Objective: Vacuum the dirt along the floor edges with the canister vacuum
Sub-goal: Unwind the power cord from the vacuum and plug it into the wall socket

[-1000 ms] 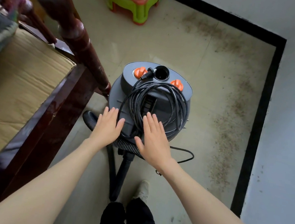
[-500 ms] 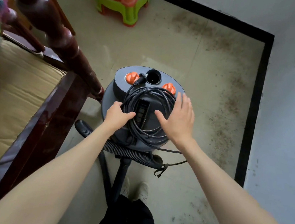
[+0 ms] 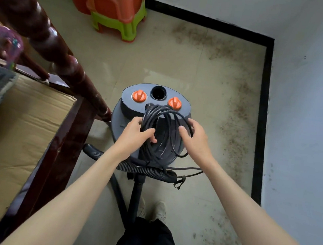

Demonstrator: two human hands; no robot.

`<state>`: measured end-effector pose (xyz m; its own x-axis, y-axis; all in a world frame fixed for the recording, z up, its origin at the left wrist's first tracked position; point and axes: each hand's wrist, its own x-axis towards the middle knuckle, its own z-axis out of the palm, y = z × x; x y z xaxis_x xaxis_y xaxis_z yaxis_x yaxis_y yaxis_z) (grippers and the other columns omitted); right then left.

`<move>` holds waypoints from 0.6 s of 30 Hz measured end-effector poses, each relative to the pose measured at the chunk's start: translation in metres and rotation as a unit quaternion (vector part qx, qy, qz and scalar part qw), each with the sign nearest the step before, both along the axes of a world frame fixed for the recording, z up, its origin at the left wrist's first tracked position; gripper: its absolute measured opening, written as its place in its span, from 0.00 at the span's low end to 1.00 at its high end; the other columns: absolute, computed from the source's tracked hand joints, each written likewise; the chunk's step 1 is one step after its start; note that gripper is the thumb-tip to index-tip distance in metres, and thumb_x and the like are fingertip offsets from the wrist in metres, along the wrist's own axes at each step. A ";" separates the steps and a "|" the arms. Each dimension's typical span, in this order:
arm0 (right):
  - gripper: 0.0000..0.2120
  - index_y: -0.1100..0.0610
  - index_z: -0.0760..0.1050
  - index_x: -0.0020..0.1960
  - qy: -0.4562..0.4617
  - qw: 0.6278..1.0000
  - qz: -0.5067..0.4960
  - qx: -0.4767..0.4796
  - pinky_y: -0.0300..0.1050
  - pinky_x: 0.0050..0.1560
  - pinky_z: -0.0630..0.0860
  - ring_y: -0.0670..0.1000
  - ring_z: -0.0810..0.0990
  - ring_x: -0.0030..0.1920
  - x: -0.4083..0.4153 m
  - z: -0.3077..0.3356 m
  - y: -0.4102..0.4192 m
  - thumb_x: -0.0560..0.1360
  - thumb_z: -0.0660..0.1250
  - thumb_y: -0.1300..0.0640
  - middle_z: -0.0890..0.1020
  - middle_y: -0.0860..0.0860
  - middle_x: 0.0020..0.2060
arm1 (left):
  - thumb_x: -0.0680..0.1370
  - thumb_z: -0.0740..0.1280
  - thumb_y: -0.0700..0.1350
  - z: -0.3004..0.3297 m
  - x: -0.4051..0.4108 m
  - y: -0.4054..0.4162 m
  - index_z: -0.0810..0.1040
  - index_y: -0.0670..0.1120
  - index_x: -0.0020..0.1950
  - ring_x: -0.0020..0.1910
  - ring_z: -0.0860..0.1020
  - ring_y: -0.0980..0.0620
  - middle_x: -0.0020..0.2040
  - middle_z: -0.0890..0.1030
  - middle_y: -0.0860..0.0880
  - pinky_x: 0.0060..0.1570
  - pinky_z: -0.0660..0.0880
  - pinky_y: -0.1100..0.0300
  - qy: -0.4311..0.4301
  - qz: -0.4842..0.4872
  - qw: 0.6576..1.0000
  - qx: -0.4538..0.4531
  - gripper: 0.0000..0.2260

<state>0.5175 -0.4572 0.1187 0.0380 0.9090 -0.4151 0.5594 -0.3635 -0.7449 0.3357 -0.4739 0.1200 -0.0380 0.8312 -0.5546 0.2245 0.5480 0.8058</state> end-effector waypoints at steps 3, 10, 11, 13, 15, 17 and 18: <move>0.17 0.61 0.72 0.68 0.005 0.997 -0.024 0.077 0.46 0.68 0.67 0.51 0.73 0.65 0.007 0.031 -0.016 0.80 0.63 0.59 0.75 0.55 0.65 | 0.78 0.66 0.42 0.034 0.007 0.007 0.74 0.41 0.51 0.44 0.84 0.49 0.35 0.82 0.47 0.48 0.80 0.53 -0.074 0.009 0.997 0.019 0.05; 0.17 0.57 0.77 0.65 0.004 0.987 0.093 0.128 0.36 0.72 0.51 0.48 0.57 0.76 0.039 0.092 -0.037 0.77 0.69 0.55 0.71 0.50 0.70 | 0.79 0.63 0.36 0.120 0.041 0.024 0.74 0.40 0.46 0.36 0.80 0.52 0.34 0.79 0.48 0.40 0.79 0.59 -0.183 0.011 0.981 0.058 0.03; 0.20 0.57 0.75 0.66 0.012 0.985 0.121 0.119 0.37 0.72 0.52 0.46 0.58 0.75 0.045 0.098 -0.038 0.76 0.71 0.53 0.71 0.49 0.69 | 0.79 0.62 0.36 0.130 0.051 0.028 0.73 0.38 0.48 0.37 0.79 0.51 0.35 0.79 0.46 0.41 0.79 0.59 -0.193 0.009 0.979 0.061 0.02; 0.27 0.55 0.71 0.70 0.058 0.984 0.147 0.077 0.39 0.72 0.59 0.43 0.65 0.70 0.056 0.110 -0.038 0.74 0.73 0.51 0.72 0.46 0.67 | 0.80 0.61 0.35 0.151 0.074 0.035 0.71 0.38 0.51 0.39 0.78 0.48 0.39 0.77 0.43 0.44 0.79 0.56 -0.204 0.007 0.977 0.065 0.02; 0.32 0.54 0.67 0.73 0.090 0.985 0.137 0.057 0.37 0.66 0.65 0.42 0.70 0.65 0.067 0.120 -0.035 0.72 0.75 0.51 0.73 0.44 0.65 | 0.80 0.61 0.35 0.168 0.098 0.042 0.70 0.38 0.51 0.41 0.78 0.47 0.39 0.77 0.44 0.48 0.78 0.54 -0.220 0.017 0.972 0.076 0.01; 0.29 0.54 0.69 0.70 0.084 0.987 0.111 0.085 0.33 0.60 0.65 0.43 0.72 0.61 0.081 0.130 -0.029 0.73 0.75 0.53 0.74 0.45 0.61 | 0.80 0.61 0.35 0.182 0.122 0.047 0.71 0.39 0.48 0.41 0.78 0.48 0.38 0.77 0.45 0.45 0.79 0.56 -0.228 0.017 0.969 0.090 0.02; 0.25 0.55 0.71 0.68 0.076 0.986 0.105 0.102 0.33 0.58 0.66 0.45 0.72 0.58 0.090 0.135 -0.026 0.74 0.74 0.55 0.75 0.46 0.58 | 0.80 0.61 0.35 0.188 0.134 0.049 0.71 0.39 0.47 0.41 0.79 0.48 0.38 0.77 0.45 0.42 0.79 0.59 -0.230 0.014 0.968 0.095 0.02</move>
<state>0.6073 -0.4828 0.2535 -0.2078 0.9554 -0.2098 0.4824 -0.0865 -0.8717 0.4699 -0.4254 0.3084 0.1532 0.9224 -0.3545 -0.1959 0.3800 0.9040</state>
